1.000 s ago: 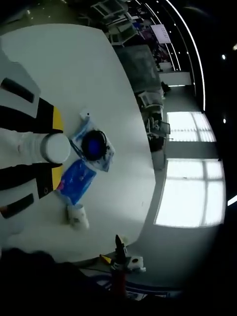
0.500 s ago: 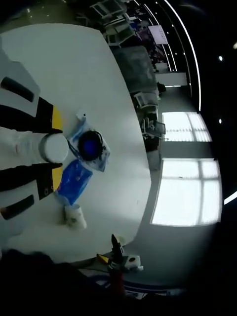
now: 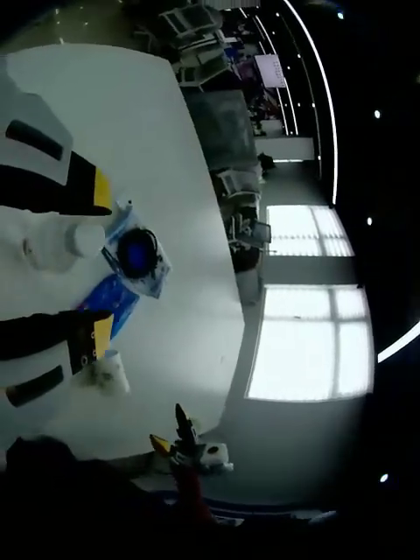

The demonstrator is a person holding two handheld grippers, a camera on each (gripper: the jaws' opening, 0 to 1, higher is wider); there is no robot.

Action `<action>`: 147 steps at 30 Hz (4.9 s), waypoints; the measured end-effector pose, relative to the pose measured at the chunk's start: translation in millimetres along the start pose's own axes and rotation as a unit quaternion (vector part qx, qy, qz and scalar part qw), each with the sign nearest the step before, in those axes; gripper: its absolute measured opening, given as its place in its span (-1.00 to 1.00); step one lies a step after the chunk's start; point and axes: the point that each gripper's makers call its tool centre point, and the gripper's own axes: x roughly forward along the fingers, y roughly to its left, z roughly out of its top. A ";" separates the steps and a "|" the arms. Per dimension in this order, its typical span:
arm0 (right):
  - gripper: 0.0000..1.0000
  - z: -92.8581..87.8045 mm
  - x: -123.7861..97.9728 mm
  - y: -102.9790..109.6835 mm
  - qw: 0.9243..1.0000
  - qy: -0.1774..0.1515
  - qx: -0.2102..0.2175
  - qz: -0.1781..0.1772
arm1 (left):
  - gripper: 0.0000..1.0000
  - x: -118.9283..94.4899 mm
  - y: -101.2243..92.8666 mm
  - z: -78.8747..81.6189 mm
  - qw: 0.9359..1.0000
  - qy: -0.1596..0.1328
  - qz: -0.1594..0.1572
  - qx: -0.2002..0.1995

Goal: Arrange the tabletop items into an orderly group along one side of the table until the central work area is clear of visible clutter.

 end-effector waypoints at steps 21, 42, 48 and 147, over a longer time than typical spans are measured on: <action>-0.04 -17.2 34.4 11.3 0.998 -0.010 -0.061 0.029 | 0.42 -79.5 -66.7 -29.6 0.999 0.000 0.046 -0.026; -0.69 -57.6 95.1 9.8 0.997 0.046 -0.056 0.038 | 0.80 -116.8 -117.8 -34.6 0.997 -0.025 0.063 -0.042; -0.86 -59.4 99.3 9.8 0.998 0.046 -0.032 0.030 | 0.91 -120.6 -117.9 -32.8 0.996 -0.030 0.067 -0.044; -1.00 47.7 213.9 127.9 0.968 0.229 0.011 0.105 | 0.84 -141.7 -77.6 -71.9 0.995 0.017 0.093 -0.010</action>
